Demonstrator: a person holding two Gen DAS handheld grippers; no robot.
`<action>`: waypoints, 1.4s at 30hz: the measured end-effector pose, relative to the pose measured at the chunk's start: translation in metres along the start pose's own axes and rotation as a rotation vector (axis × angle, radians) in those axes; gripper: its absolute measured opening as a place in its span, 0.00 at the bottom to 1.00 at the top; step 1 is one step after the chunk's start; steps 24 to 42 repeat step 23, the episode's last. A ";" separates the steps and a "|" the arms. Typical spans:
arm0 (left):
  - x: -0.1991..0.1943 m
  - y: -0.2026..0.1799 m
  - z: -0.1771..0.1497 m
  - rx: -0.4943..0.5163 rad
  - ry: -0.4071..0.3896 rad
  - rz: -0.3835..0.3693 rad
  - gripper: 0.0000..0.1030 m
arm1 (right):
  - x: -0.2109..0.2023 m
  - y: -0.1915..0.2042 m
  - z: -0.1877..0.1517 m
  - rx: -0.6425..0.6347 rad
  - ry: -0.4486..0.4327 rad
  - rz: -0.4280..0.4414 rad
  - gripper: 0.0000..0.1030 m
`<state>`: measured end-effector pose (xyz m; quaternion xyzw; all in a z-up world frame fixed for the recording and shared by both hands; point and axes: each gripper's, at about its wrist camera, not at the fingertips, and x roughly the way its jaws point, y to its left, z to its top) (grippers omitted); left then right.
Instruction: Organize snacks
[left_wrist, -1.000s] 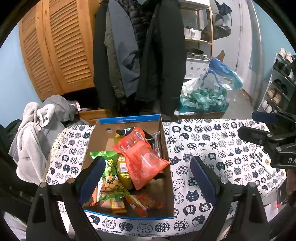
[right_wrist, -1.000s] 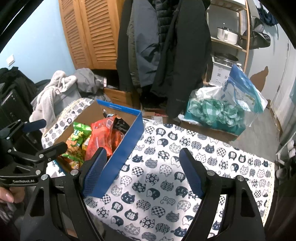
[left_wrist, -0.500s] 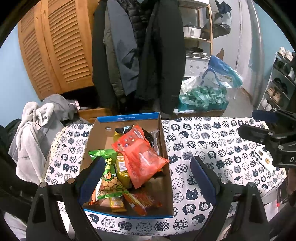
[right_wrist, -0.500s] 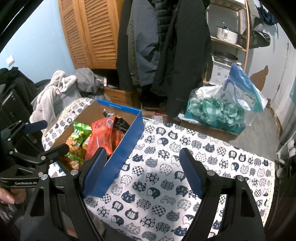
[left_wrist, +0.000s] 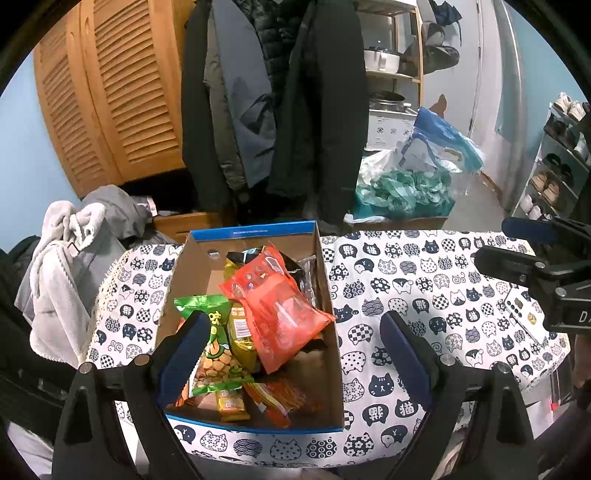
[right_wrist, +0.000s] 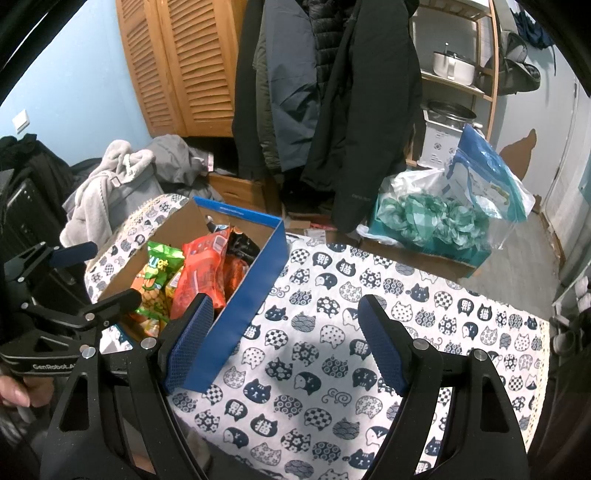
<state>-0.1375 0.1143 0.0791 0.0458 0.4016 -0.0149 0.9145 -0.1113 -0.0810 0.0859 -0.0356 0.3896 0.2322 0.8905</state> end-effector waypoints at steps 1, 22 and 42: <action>0.000 0.000 0.000 0.000 0.000 0.000 0.91 | 0.000 0.000 0.000 0.000 0.001 0.000 0.77; 0.004 0.002 -0.006 0.001 0.011 -0.017 0.91 | 0.001 0.004 -0.006 0.002 0.009 0.002 0.77; 0.005 0.002 -0.005 0.004 0.013 -0.014 0.91 | 0.001 0.004 -0.006 0.002 0.009 0.003 0.77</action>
